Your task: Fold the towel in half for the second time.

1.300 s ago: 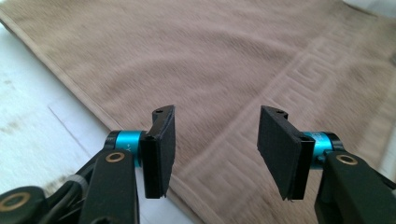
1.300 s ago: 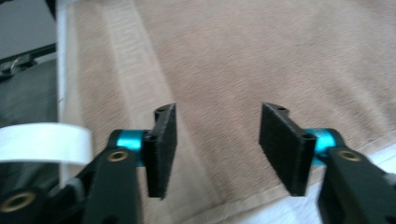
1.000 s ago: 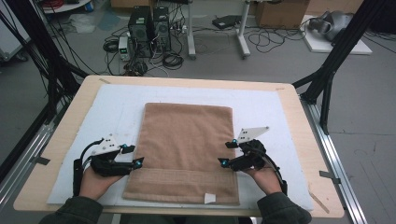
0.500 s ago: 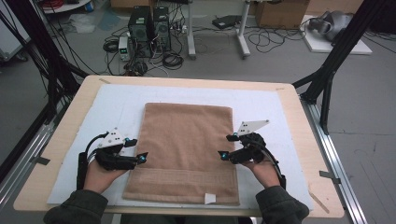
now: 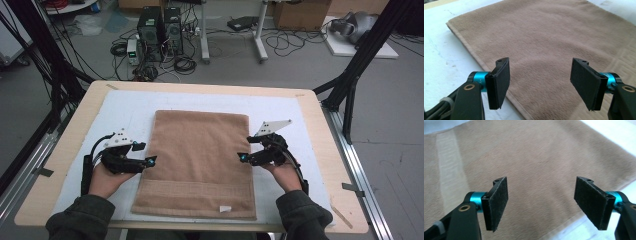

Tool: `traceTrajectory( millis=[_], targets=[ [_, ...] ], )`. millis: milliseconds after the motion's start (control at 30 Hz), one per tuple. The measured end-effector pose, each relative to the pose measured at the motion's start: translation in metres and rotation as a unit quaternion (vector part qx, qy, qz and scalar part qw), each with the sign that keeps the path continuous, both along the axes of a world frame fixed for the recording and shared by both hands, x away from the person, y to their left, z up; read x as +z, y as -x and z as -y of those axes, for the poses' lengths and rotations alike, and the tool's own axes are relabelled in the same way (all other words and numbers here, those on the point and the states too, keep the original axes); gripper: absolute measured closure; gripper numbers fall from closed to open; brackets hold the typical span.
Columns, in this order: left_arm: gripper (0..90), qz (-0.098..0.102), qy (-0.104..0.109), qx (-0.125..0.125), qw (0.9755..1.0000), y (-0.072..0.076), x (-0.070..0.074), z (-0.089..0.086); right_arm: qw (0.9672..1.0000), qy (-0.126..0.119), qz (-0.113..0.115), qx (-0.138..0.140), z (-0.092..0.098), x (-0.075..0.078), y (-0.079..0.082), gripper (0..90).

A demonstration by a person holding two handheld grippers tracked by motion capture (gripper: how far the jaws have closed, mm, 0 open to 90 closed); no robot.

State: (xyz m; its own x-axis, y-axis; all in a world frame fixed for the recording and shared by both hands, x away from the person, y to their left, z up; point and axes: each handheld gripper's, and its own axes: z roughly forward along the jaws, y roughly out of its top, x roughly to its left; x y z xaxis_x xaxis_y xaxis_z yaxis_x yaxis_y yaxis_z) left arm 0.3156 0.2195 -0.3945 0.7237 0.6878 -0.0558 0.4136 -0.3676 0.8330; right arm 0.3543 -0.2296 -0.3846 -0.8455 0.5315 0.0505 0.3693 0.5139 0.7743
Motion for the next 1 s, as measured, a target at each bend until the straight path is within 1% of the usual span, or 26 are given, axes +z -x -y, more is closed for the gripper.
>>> traceTrajectory(
  millis=[67, 100, 133, 200, 233, 267, 300, 333, 367, 433, 467, 500, 533, 600, 667, 700, 767, 800, 833, 867, 933, 967, 1000],
  targets=[
    [32.7, 0.000, -0.003, 0.003, 1.0000, -0.009, 0.003, 0.001, 0.9999, 0.003, 0.004, -0.010, 0.002, 0.004, -0.008, 26.5],
    [33.0, 0.000, -0.004, 0.007, 1.0000, -0.014, 0.005, 0.001, 0.9999, 0.001, 0.001, -0.013, 0.004, 0.005, -0.014, 26.5],
    [33.5, -0.007, -0.002, 0.010, 0.9999, -0.022, 0.007, 0.001, 0.9998, 0.002, -0.002, -0.018, 0.005, 0.007, -0.019, 26.5],
    [33.6, -0.017, 0.006, 0.022, 0.9996, -0.034, 0.008, 0.001, 0.9996, 0.006, 0.001, -0.029, 0.008, 0.011, -0.030, 26.5],
    [33.8, -0.025, 0.006, 0.023, 0.9994, -0.041, 0.008, 0.002, 0.9994, 0.008, 0.003, -0.034, 0.009, 0.014, -0.036, 26.8],
    [33.9, -0.029, -0.001, 0.025, 0.9993, -0.047, 0.009, 0.004, 0.9992, 0.002, 0.010, -0.039, 0.011, 0.017, -0.042, 27.4],
    [33.9, -0.026, 0.000, 0.029, 0.9992, -0.053, 0.011, 0.004, 0.9988, 0.006, 0.011, -0.048, 0.012, 0.021, -0.048, 27.4],
    [34.6, -0.019, 0.007, 0.034, 0.9992, -0.058, 0.013, 0.004, 0.9986, 0.003, 0.011, -0.051, 0.014, 0.023, -0.054, 27.5],
    [35.8, -0.016, 0.016, 0.040, 0.9989, -0.064, 0.014, 0.003, 0.9982, -0.002, 0.011, -0.058, 0.014, 0.025, -0.059, 27.7],
    [36.4, -0.004, 0.005, 0.053, 0.9986, -0.074, 0.014, 0.002, 0.9977, 0.006, 0.009, -0.067, 0.014, 0.026, -0.069, 27.7],
    [36.7, 0.000, 0.008, 0.057, 0.9983, -0.078, 0.011, 0.001, 0.9973, 0.012, 0.012, -0.072, 0.014, 0.024, -0.073, 27.7],
    [36.9, 0.000, 0.010, 0.060, 0.9981, -0.081, 0.008, -0.001, 0.9968, 0.020, 0.014, -0.076, 0.013, 0.021, -0.076, 27.8],
    [37.5, 0.000, 0.003, 0.063, 0.9980, -0.084, 0.003, -0.002, 0.9965, 0.024, 0.012, -0.080, 0.013, 0.016, -0.079, 27.8],
    [37.7, -0.010, 0.004, 0.066, 0.9978, -0.091, -0.005, -0.005, 0.9961, 0.024, -0.011, -0.084, 0.013, 0.005, -0.086, 27.9],
    [38.4, -0.025, 0.012, 0.081, 0.9963, -0.095, -0.013, -0.004, 0.9954, 0.032, -0.012, -0.089, 0.011, -0.006, -0.089, 29.1],
    [40.5, -0.034, 0.007, 0.083, 0.9960, -0.098, -0.017, -0.003, 0.9952, 0.031, -0.015, -0.092, 0.011, -0.012, -0.090, 29.5],
    [40.5, -0.037, -0.010, 0.089, 0.9953, -0.101, -0.023, 0.000, 0.9941, 0.021, -0.027, -0.103, 0.014, -0.024, -0.092, 32.0],
    [41.1, -0.043, -0.008, 0.092, 0.9948, -0.103, -0.026, 0.000, 0.9934, 0.022, -0.031, -0.108, 0.015, -0.029, -0.093, 32.0],
    [41.3, -0.048, -0.009, 0.094, 0.9944, -0.105, -0.028, -0.001, 0.9925, 0.028, -0.033, -0.114, 0.016, -0.034, -0.094, 32.2],
    [41.6, -0.050, -0.014, 0.101, 0.9935, -0.107, -0.030, -0.001, 0.9918, 0.032, -0.042, -0.116, 0.017, -0.038, -0.095, 33.1],
    [44.5, -0.061, -0.020, 0.107, 0.9922, -0.110, -0.036, -0.002, 0.9912, 0.037, -0.042, -0.120, 0.016, -0.043, -0.096, 35.3],
    [47.1, -0.066, -0.034, 0.108, 0.9914, -0.112, -0.039, -0.001, 0.9912, 0.036, -0.044, -0.120, 0.015, -0.045, -0.097, 36.0],
    [50.4, -0.070, -0.053, 0.108, 0.9902, -0.113, -0.043, 0.001, 0.9907, 0.040, -0.048, -0.121, 0.014, -0.048, -0.098, 36.7]
  ],
)
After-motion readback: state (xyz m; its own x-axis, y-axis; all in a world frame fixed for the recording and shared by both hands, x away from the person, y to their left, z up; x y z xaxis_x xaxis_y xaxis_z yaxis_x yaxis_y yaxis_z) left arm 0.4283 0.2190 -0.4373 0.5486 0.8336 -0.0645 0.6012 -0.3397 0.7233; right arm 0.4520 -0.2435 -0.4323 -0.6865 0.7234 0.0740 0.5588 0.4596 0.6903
